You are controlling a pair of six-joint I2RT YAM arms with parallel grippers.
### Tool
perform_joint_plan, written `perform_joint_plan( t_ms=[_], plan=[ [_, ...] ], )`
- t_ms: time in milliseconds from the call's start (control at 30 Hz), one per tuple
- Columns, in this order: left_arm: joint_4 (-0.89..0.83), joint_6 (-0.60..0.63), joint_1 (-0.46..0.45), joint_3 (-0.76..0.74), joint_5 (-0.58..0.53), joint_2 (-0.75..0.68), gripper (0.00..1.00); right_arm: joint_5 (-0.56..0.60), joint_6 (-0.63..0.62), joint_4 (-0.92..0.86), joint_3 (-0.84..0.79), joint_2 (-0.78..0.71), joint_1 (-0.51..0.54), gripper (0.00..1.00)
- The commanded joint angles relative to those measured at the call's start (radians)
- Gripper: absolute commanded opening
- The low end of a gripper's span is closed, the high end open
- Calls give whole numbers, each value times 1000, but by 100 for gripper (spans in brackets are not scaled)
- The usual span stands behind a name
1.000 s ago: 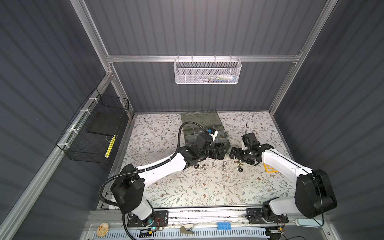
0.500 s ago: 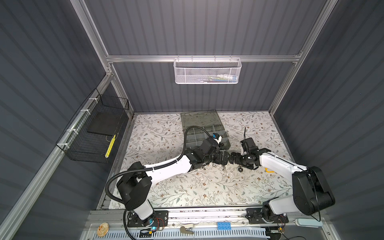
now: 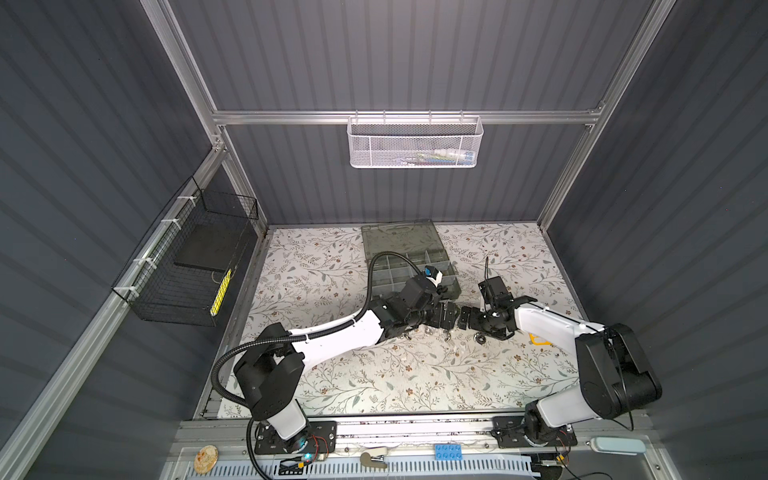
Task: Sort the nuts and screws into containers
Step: 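Lower the right gripper onto another brass wing nut and close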
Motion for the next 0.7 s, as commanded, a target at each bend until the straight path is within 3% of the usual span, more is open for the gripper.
perform_joint_plan(
  t_ms=[0, 667],
  plan=[
    [-24, 8, -5, 21, -16, 0, 100, -21, 0, 26, 3, 18, 3, 99],
    [-57, 28, -5, -10, -58, -57, 100, -29, 29, 0, 138, 88, 131, 99]
  ],
)
